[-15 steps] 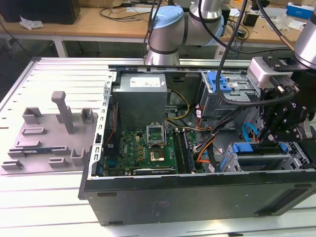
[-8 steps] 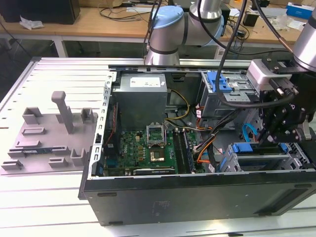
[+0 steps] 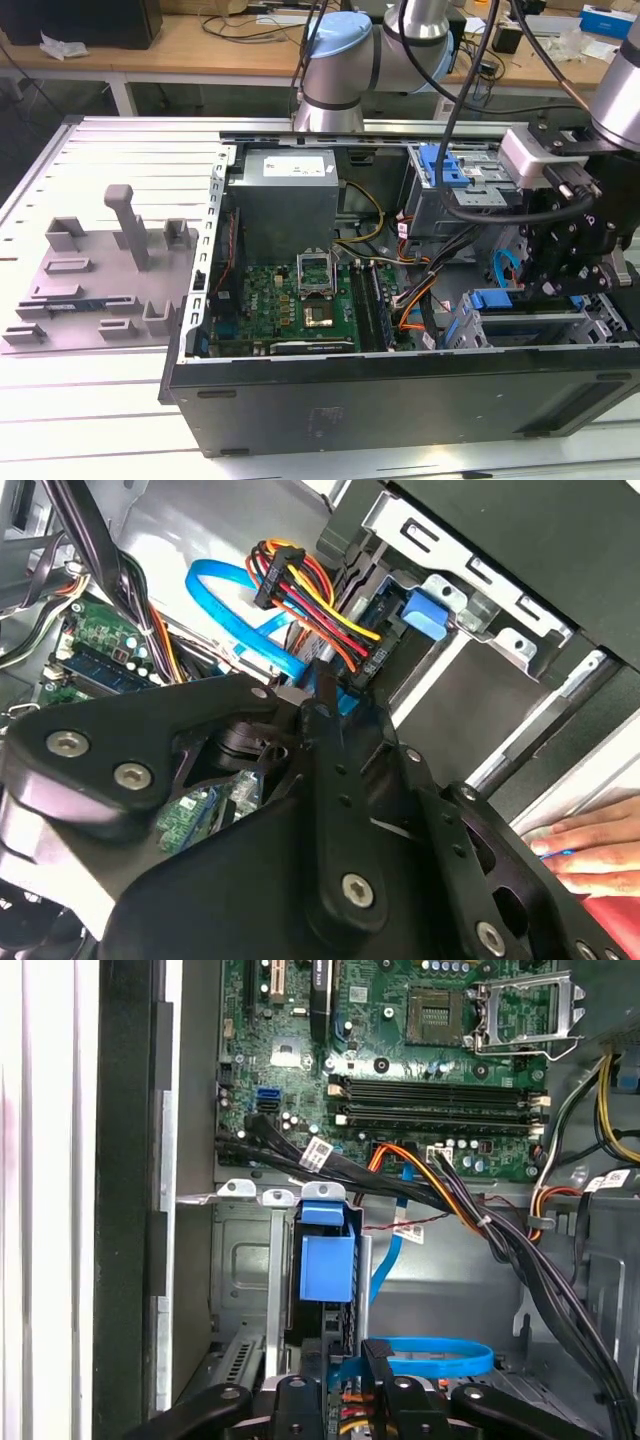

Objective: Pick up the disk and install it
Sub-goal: 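Insert the second disk wire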

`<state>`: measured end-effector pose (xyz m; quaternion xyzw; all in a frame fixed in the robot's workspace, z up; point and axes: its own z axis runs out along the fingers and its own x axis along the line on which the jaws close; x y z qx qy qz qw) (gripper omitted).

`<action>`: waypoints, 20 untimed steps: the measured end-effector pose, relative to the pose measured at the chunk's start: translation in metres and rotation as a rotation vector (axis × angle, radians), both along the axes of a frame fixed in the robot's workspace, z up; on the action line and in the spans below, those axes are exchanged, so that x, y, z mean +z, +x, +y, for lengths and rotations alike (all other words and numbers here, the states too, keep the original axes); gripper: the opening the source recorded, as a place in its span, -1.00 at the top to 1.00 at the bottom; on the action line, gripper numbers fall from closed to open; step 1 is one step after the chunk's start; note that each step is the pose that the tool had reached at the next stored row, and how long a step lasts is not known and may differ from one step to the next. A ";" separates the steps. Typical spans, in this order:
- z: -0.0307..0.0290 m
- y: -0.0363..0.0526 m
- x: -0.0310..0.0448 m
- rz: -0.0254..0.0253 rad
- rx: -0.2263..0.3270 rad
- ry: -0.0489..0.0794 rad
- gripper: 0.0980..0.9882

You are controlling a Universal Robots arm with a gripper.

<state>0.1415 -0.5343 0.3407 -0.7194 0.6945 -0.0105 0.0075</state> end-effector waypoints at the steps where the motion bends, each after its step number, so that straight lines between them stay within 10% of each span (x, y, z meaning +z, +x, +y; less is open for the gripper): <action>1: 0.0000 0.0000 0.0013 0.0000 0.000 0.000 0.55; 7: 0.0004 0.0000 0.0266 0.0000 0.000 0.000 0.58; 10: 0.0006 0.0000 0.0384 0.0000 0.000 0.000 0.98; 20: 0.0006 -0.0002 0.0385 0.0000 0.000 0.000 0.98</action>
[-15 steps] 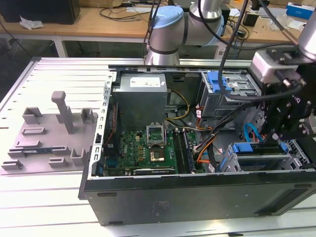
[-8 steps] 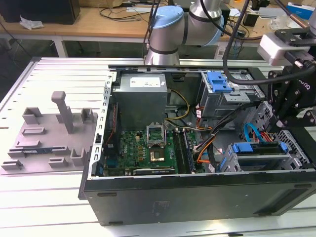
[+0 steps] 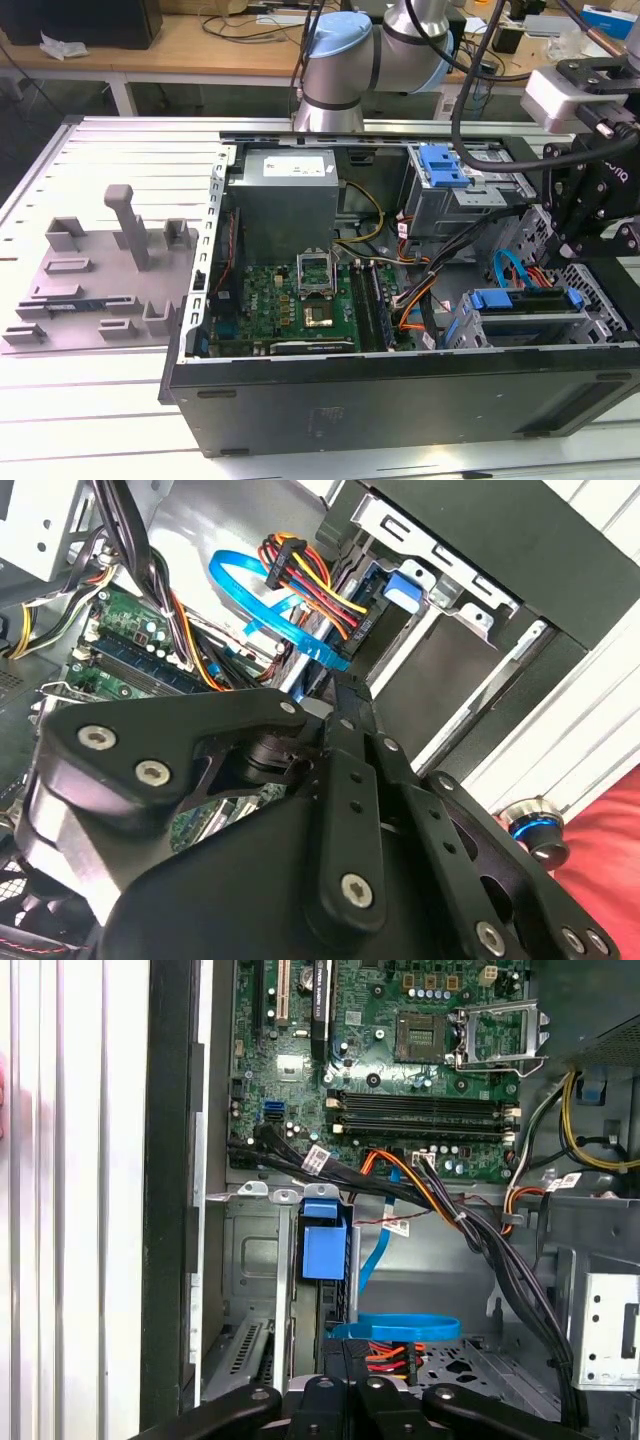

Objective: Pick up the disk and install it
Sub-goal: 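Insert the second disk wire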

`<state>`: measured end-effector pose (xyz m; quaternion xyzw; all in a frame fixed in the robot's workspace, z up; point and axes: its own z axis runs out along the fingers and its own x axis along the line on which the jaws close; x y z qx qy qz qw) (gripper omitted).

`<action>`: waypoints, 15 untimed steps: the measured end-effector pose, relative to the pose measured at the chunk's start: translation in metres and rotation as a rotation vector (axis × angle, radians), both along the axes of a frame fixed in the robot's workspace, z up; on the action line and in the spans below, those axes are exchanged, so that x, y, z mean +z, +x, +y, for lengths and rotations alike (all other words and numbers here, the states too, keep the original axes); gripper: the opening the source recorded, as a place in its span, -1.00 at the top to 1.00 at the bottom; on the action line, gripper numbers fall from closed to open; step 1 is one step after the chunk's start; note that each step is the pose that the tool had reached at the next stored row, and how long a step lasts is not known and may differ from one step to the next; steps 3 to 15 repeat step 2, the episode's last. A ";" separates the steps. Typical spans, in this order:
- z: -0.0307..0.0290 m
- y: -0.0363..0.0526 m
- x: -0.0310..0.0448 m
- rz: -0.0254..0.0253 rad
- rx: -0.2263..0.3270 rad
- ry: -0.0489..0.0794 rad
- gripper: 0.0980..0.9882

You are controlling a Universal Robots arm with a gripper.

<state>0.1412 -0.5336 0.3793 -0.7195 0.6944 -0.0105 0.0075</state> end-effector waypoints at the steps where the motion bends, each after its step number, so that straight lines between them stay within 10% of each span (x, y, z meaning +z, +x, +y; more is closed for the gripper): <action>1: 0.0000 0.0000 0.0000 0.0000 0.000 0.000 0.98; 15: 0.0000 0.0000 0.0000 0.0000 0.000 0.000 0.98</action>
